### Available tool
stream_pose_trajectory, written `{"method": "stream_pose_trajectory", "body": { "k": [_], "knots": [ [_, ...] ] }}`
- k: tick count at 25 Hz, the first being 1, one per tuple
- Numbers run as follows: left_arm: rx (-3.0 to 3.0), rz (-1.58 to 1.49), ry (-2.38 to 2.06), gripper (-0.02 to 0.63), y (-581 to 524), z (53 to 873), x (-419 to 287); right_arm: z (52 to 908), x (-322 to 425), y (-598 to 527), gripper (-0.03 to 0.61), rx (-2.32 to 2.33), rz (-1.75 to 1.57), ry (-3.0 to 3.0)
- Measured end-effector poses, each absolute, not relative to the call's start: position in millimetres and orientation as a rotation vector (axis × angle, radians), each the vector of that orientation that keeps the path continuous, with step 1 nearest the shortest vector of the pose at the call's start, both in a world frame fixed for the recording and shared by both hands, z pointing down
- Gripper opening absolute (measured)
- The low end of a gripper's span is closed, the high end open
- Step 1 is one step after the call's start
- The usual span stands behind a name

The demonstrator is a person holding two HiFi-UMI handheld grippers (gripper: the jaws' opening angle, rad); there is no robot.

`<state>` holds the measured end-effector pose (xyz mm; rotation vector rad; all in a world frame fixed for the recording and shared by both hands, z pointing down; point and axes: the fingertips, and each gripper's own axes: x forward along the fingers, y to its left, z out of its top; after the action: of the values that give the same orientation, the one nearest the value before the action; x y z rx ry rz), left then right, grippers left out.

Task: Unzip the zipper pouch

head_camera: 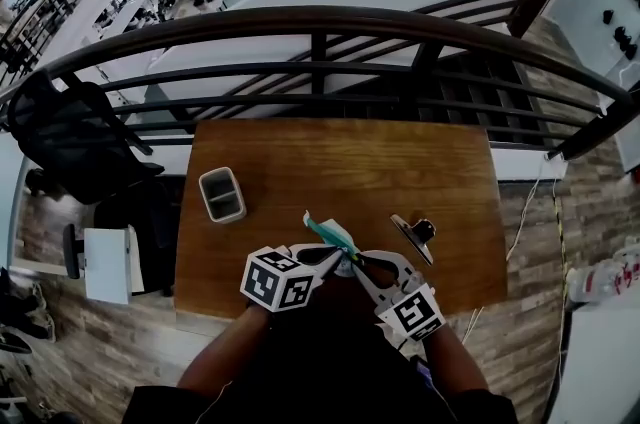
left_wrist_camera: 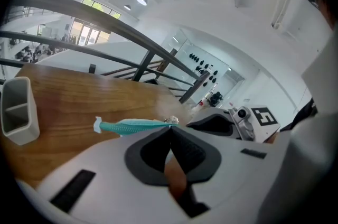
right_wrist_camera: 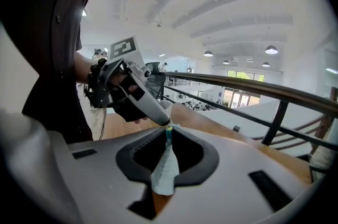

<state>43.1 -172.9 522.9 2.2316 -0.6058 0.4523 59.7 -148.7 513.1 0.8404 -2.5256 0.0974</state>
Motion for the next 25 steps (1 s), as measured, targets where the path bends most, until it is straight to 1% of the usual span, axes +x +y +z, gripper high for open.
{"method": "stream_pose_trajectory", "body": {
  "k": [8,11,16,25],
  "knots": [
    [2.245,0.474,-0.665,0.014,-173,530,41,511,57,-146,0.032,0.828,0.083,-2.538],
    [2.246,0.517,-0.754,0.012,-183,535,24,504,58,-145,0.032,0.840,0.103,-2.576],
    [2.277,0.491,-0.716,0.012,-186,517,15,501,64,-147,0.033,0.864,0.119,-2.589],
    [2.235,0.474,-0.751,0.012,-187,524,9,503,66,-146,0.034,0.855,0.106,-2.563]
  ]
}}
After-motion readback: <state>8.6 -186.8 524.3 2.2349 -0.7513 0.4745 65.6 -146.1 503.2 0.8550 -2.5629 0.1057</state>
